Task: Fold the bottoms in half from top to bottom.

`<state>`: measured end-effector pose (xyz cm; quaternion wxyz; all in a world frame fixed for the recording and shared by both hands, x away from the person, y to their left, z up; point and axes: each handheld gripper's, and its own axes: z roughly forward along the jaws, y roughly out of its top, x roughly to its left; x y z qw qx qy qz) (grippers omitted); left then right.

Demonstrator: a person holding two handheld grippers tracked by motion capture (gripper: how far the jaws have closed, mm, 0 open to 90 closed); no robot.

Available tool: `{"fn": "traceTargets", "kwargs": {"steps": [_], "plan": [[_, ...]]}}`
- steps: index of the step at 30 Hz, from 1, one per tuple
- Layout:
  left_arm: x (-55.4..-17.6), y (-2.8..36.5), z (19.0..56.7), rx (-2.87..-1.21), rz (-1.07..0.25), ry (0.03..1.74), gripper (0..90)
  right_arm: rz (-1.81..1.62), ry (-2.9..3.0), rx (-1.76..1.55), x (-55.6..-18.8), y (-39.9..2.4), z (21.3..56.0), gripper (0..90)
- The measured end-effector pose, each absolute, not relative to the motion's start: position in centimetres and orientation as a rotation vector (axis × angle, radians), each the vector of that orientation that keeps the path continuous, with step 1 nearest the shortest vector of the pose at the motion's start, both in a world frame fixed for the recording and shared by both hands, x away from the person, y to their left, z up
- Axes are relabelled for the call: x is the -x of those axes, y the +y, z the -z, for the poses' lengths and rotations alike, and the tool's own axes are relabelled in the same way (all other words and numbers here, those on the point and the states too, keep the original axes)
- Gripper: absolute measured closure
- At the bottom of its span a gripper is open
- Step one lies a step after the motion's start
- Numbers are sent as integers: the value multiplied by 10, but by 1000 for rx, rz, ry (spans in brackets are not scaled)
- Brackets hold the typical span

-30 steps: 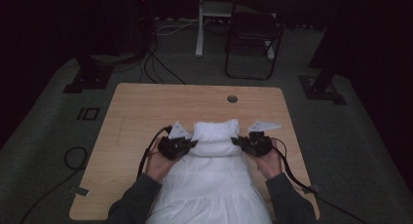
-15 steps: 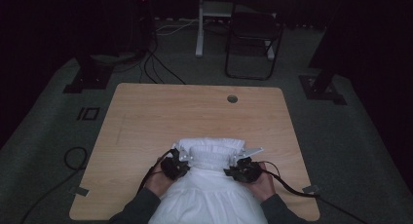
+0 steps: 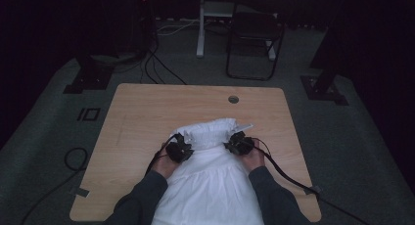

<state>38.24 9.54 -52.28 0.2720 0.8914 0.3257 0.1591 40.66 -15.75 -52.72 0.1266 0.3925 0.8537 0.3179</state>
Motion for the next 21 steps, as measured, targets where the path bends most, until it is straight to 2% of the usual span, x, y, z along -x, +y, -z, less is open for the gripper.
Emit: {"fn": "traceTargets", "kwargs": {"steps": [8, 13, 21], "plan": [[-440, 104, 521, -2430, -538, 954, 857, -977, 2474, -1219, -425, -140, 528, 821], [-471, 94, 518, -2466, -602, 1009, 859, -992, 2459, -1232, -436, -131, 528, 816], [-478, 73, 520, -2413, -560, 1027, 858, -892, 2341, -1315, -476, -152, 528, 821]]}}
